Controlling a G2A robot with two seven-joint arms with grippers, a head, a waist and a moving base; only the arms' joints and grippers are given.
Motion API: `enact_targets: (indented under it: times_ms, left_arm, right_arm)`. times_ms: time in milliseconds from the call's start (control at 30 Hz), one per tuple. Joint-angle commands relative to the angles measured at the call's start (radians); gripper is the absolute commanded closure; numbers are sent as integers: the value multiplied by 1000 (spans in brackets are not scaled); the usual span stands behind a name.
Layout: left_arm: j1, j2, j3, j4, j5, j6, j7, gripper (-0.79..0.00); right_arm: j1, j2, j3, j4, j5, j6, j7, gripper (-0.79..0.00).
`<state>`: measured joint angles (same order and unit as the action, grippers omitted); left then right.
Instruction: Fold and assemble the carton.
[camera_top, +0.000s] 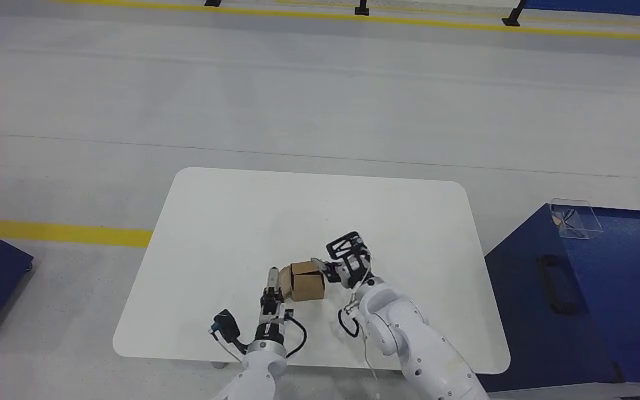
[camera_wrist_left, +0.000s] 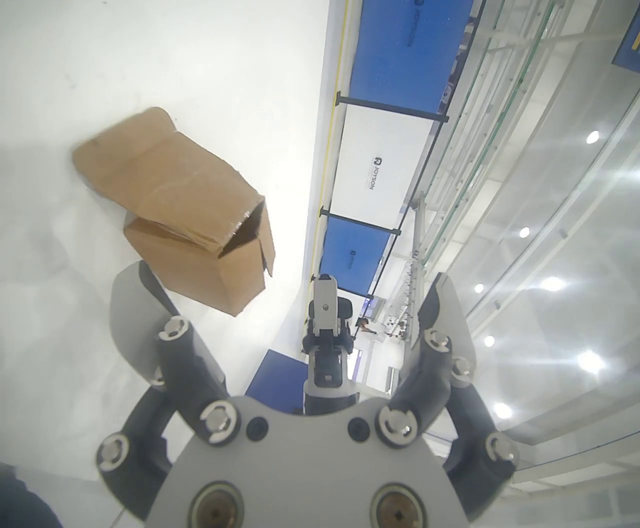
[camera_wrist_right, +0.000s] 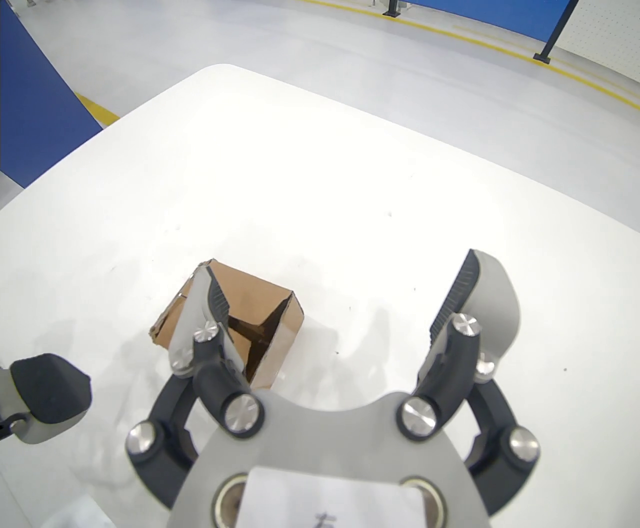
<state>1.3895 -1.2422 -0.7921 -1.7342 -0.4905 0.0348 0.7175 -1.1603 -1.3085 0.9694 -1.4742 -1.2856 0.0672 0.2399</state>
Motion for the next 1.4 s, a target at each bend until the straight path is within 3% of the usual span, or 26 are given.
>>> enact_targets:
  times_ms: [0, 467, 1033, 1367]
  left_arm:
    - [-2, -9, -2, 40, -36, -33, -11, -785]
    - [-78, -75, -6, 204, -143, -77, -35, -785]
    - [-111, -122, -63, 287, -203, -92, -96, -785]
    - [-86, -142, -97, 305, -135, -191, -44, -785]
  right_arm:
    - [5, -5, -15, 15, -12, 11, -9, -785]
    - [44, -45, -96, 120, -92, 85, -27, -785]
    - [47, -64, -91, 139, -125, 68, -3, -785]
    - [37, -70, -83, 134, -158, 54, 7, -785]
